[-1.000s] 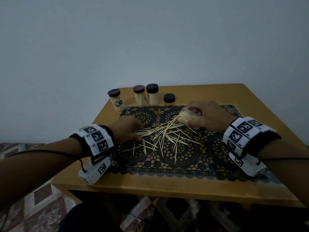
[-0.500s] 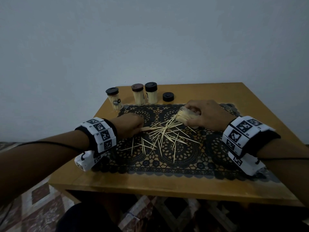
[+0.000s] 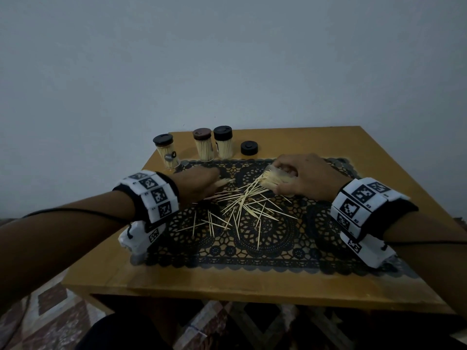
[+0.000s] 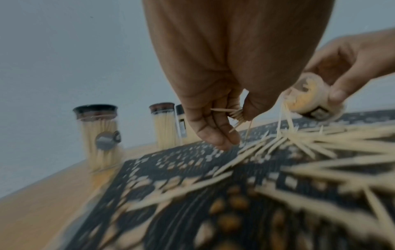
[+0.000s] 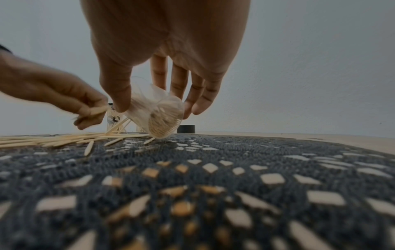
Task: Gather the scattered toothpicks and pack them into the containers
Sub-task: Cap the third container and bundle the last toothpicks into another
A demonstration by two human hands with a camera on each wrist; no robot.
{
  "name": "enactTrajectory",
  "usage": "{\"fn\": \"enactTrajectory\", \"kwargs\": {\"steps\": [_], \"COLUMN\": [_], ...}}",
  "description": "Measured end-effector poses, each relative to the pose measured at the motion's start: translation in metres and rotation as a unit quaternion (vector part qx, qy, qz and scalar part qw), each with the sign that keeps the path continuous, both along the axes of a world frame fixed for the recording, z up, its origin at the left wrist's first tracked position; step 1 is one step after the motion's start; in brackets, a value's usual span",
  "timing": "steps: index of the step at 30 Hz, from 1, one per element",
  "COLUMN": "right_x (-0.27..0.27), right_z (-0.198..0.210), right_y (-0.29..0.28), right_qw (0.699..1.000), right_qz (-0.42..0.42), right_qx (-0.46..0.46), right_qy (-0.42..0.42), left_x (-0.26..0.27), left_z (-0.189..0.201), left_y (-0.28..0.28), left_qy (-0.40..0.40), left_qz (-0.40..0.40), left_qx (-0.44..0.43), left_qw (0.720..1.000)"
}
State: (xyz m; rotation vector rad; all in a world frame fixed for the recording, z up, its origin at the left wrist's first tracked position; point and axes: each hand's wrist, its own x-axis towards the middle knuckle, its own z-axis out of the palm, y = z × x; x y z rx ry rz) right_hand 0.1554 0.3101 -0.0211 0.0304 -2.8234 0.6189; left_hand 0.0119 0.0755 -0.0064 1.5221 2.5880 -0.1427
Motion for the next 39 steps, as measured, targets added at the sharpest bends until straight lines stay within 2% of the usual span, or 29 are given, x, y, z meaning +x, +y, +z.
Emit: {"fn": "enactTrajectory", "kwargs": {"steps": [4, 10, 14, 16, 19, 22, 24, 28, 30, 33, 36, 37, 39], "right_x": [0.001, 0.002, 0.002, 0.002, 0.001, 0.000, 0.000, 0.000, 0.000, 0.000, -0.001, -0.001, -0.001], "right_z": [0.002, 0.002, 0.002, 0.002, 0.000, 0.000, 0.000, 0.000, -0.001, -0.002, -0.003, -0.003, -0.003], "right_y": [-0.002, -0.004, -0.003, -0.002, -0.001, 0.000, 0.001, 0.000, 0.000, 0.001, 0.003, 0.003, 0.003], "right_qw": [1.000, 1.000, 1.000, 1.000, 1.000, 1.000, 1.000, 1.000, 1.000, 0.999, 1.000, 1.000, 0.999], "right_qz": [0.002, 0.011, 0.009, 0.001, -0.005, -0.006, -0.002, 0.010, 0.011, 0.013, 0.010, 0.010, 0.013], "right_qx": [-0.003, -0.001, 0.003, -0.005, -0.007, -0.009, -0.012, -0.019, -0.025, -0.029, -0.017, -0.016, -0.016], "right_qy": [-0.003, 0.002, 0.001, 0.008, 0.009, 0.014, 0.014, 0.012, 0.012, 0.016, 0.021, 0.025, 0.031], "left_x": [0.016, 0.035, 0.042, 0.040, 0.037, 0.037, 0.038, 0.040, 0.043, 0.046, 0.041, 0.037, 0.037], "left_z": [0.017, 0.018, 0.020, 0.020, 0.022, 0.020, 0.017, 0.012, 0.009, 0.006, 0.003, 0.003, 0.006], "left_y": [0.024, 0.061, 0.077, 0.079, 0.073, 0.064, 0.060, 0.061, 0.063, 0.064, 0.060, 0.058, 0.054], "left_qy": [-0.002, -0.017, -0.032, -0.052, -0.152, -0.204, -0.179, -0.070, -0.059, -0.112, -0.138, -0.157, -0.242], "left_qz": [-0.034, -0.059, -0.036, 0.003, 0.062, 0.086, 0.093, 0.066, 0.049, 0.055, 0.094, 0.112, 0.139], "left_qx": [0.038, 0.046, 0.133, 0.196, 0.278, 0.310, 0.326, 0.349, 0.353, 0.374, 0.429, 0.423, 0.357], "left_qw": [0.999, 0.997, 0.990, 0.979, 0.946, 0.925, 0.924, 0.932, 0.933, 0.919, 0.888, 0.886, 0.892]}}
